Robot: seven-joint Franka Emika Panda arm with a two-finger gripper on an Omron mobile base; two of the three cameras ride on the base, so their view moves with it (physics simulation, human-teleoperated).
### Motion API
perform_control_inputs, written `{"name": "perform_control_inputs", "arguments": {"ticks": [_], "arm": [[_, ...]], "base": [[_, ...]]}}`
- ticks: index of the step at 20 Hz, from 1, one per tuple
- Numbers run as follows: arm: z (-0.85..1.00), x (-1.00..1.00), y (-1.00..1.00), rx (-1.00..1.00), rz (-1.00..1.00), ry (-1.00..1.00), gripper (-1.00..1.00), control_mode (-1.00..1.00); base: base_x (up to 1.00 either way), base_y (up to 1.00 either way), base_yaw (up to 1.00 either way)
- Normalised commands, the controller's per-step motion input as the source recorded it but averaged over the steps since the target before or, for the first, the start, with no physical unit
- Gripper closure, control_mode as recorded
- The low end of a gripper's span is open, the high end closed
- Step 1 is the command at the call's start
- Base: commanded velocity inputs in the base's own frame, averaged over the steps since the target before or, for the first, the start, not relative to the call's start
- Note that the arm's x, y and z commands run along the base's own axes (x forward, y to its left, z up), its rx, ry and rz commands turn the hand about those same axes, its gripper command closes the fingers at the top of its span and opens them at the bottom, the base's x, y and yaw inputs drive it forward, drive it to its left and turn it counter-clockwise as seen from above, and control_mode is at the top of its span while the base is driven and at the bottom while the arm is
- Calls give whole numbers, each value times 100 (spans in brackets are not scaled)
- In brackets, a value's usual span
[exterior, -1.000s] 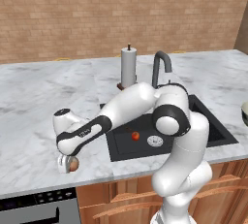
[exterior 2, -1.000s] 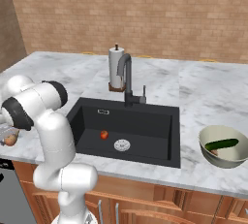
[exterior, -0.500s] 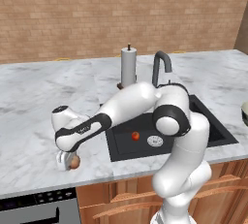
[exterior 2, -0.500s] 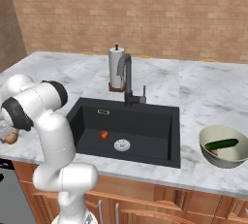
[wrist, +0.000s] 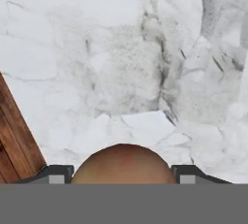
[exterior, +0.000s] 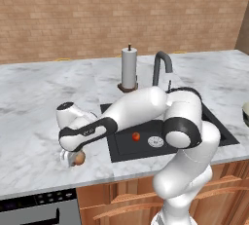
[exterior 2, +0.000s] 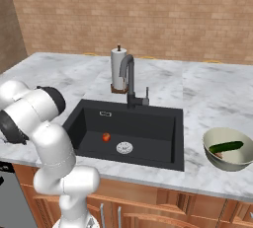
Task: There is a mixed pile of frozen fruits and vegetables on the counter. Locate all the frozen vegetables and place the items in a bowl on the counter. Take all the frozen fruits and defrost them in a running sink.
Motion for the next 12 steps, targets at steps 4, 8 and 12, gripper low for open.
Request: {"name": "perform_control_inputs", "arguments": {"ticks": [4, 8, 12], "arm": [[45, 2, 1, -2, -16, -4, 100, -100], [36, 3, -8, 0, -16, -1, 100, -100], [8, 4, -43, 4, -2, -1, 100, -100]], "base": [[0, 0, 0], [0, 0, 0], [0, 0, 0]]}}
